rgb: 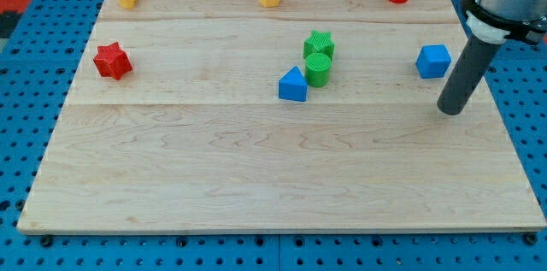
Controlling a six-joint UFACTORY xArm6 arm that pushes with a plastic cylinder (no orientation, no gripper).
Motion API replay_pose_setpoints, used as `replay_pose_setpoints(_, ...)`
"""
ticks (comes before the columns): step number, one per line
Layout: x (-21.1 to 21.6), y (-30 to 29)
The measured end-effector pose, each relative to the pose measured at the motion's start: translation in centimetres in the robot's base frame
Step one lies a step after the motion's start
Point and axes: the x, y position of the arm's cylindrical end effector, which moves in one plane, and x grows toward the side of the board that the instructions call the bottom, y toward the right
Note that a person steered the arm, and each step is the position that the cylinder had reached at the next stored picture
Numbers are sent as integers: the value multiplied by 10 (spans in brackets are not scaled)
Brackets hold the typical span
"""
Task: Place the cube on the right side of green star
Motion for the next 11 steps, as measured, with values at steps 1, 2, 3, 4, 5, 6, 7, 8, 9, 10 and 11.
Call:
replay_pose_setpoints(1, 0, 0)
replay_pose_setpoints(2, 0, 0)
replay_pose_setpoints(3, 0, 0)
replay_pose_setpoints(4, 1, 0)
replay_pose_setpoints(5, 2, 0)
replay_pose_setpoints(6, 4, 0)
replay_pose_setpoints(7, 4, 0)
replay_pose_setpoints(8, 4, 0)
replay_pose_setpoints(9, 4, 0)
replay_pose_setpoints(10, 8, 0)
replay_pose_setpoints(11, 10, 4)
